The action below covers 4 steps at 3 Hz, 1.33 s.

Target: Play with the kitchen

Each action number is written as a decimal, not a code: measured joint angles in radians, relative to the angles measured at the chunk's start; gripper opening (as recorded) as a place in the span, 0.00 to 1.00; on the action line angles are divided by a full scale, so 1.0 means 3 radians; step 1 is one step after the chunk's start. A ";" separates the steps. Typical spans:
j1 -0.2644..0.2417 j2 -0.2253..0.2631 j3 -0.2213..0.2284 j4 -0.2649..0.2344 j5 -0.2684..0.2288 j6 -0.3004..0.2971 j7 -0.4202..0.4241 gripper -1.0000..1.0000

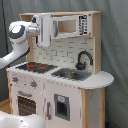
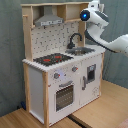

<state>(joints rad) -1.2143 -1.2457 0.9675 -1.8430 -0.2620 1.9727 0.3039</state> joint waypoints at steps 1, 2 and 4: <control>0.0123 -0.0062 -0.0083 -0.0247 0.0000 0.0175 0.0000 0.00; 0.0251 -0.0144 -0.0145 -0.0457 0.0000 0.0389 0.0004 0.00; 0.0399 -0.0191 -0.0174 -0.0450 0.0002 0.0611 0.0009 1.00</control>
<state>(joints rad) -1.0948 -1.3031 0.9153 -1.9779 -0.2616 2.1559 0.3067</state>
